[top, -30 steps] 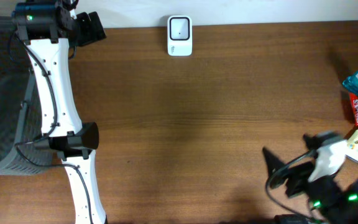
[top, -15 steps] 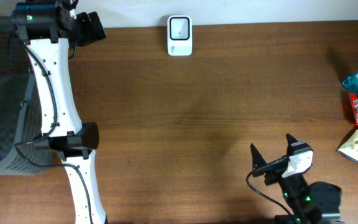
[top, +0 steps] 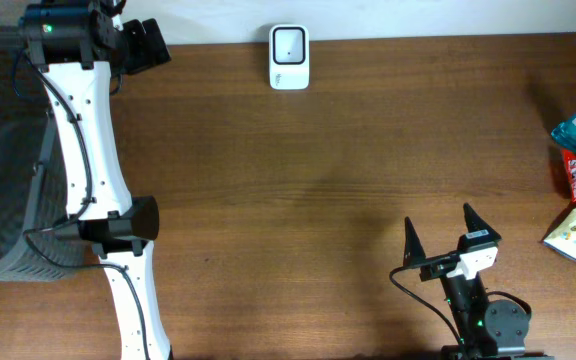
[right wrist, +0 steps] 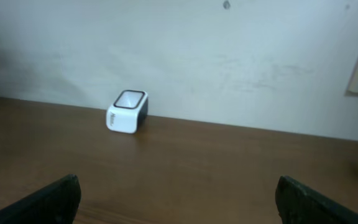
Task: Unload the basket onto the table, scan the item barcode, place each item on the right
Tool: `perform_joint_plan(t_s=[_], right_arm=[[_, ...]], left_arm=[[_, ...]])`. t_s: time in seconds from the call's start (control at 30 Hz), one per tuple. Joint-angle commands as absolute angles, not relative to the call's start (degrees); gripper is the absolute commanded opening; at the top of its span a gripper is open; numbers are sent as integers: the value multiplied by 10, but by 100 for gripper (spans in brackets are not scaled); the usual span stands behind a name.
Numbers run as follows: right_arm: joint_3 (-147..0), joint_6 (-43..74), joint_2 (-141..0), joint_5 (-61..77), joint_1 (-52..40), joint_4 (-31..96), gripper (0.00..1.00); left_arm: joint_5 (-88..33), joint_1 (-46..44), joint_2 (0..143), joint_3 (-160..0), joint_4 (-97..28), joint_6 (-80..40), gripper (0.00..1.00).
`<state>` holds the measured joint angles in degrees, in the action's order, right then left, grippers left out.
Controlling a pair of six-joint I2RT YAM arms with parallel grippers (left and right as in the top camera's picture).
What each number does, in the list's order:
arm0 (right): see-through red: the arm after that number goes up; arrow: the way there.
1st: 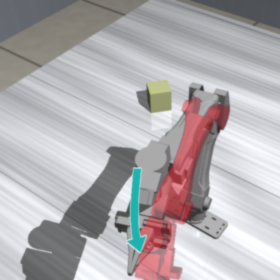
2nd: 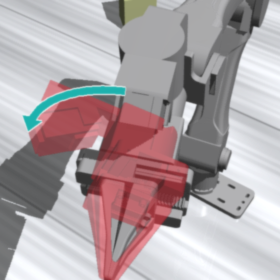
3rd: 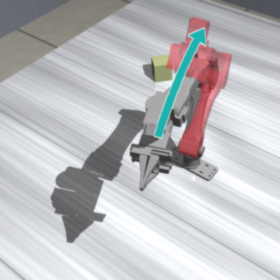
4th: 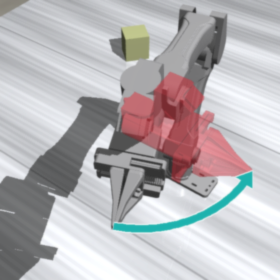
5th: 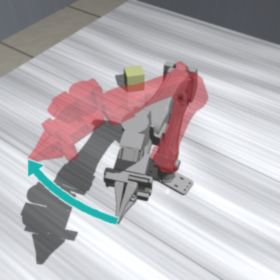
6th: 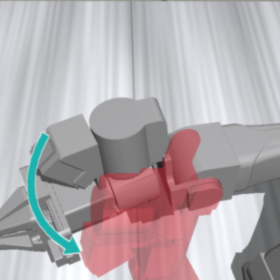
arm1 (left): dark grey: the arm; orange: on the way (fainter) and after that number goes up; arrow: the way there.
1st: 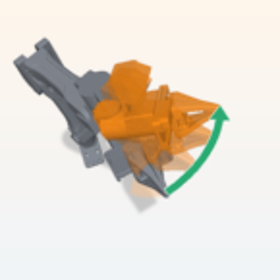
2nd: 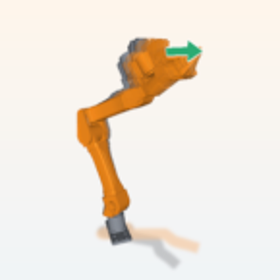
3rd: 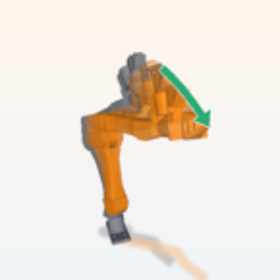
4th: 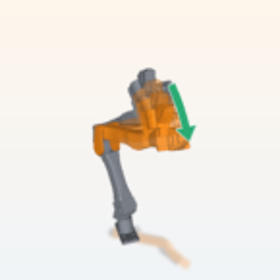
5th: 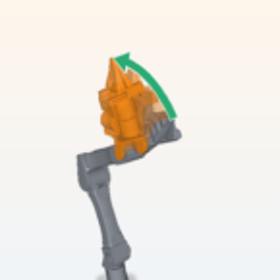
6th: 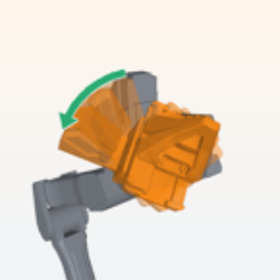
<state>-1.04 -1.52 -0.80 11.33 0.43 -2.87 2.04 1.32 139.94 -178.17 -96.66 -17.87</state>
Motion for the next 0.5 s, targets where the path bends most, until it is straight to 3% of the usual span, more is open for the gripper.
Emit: perform_joint_plan(t_s=[0.0, 0.13, 0.47], right_arm=[[-3, -15, -2, 79, 0, -18, 99], [-3, -11, -2, 85, 0, 38, 99], [-3, -11, -4, 85, 0, 37, 99]], left_arm=[[28, 16, 1393, -1781, -967, -184, 99], [28, 16, 1393, -1781, -967, -184, 99], [28, 16, 1393, -1781, -967, -184, 99]])
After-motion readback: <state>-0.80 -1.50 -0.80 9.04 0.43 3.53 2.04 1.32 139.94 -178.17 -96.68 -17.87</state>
